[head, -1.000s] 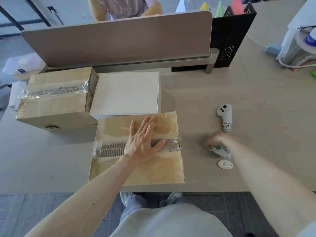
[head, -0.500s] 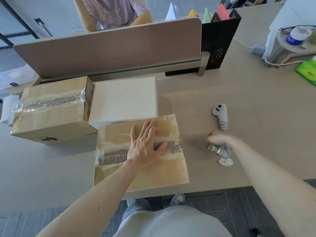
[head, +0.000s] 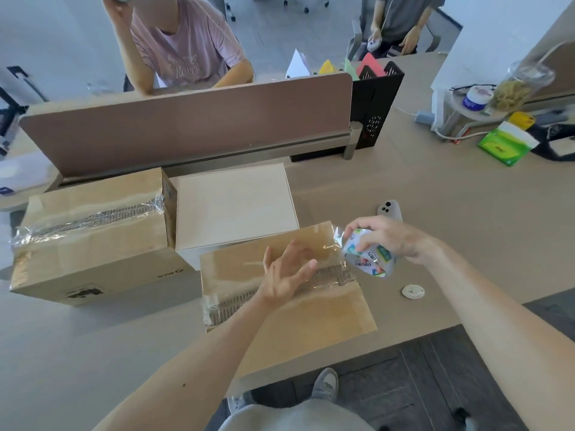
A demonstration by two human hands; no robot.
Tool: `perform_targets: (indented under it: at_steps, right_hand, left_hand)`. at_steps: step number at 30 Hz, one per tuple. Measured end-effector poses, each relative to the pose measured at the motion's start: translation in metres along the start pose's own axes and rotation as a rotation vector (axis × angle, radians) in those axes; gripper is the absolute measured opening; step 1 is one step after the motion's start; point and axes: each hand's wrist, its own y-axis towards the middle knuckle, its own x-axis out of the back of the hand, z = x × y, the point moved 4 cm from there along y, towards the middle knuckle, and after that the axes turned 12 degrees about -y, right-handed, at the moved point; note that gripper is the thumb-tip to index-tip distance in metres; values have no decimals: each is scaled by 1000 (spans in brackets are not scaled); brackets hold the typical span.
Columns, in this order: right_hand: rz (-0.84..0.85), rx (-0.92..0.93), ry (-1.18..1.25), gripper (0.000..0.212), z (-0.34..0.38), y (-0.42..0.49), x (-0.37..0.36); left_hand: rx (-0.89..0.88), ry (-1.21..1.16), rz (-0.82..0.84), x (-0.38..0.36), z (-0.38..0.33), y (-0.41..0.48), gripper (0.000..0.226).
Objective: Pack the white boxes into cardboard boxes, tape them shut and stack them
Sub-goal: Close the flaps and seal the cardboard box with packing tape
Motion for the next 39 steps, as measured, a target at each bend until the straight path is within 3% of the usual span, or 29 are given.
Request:
perform_targets:
  at_steps: [2,5,9,15,20,25,30,39]
  right_hand:
    - [46,25,-20,29,24,-6,-20]
    - [107,38,-52,32,51,-7,-52]
    - [143,25,-122,32,75,-5,-91]
    - [119,62,-200,43,104,5,-134]
    - [91,106,-272,70,134,17,-164]
    - [30,152,-547,36,161,32,-182]
    - [-20,168,-748,64,150,44,-180]
    - [-12,152,-838,62,161,54,-191]
  left_hand:
    - [42,-218,78,14,-6,-2,72]
    - [69,-437,197,30,-11,-13,39]
    - [152,-396,34,57,7,-29,27]
    - [222,-601,-123,106,29,-64,14]
    - [266,-588,-251,143,53,-93,17]
    - [289,-586,-382,166,76,-122,18]
    - [318,-611,-480,183,96,-148,22]
    - [423,-684,-575,169,121,-154,23]
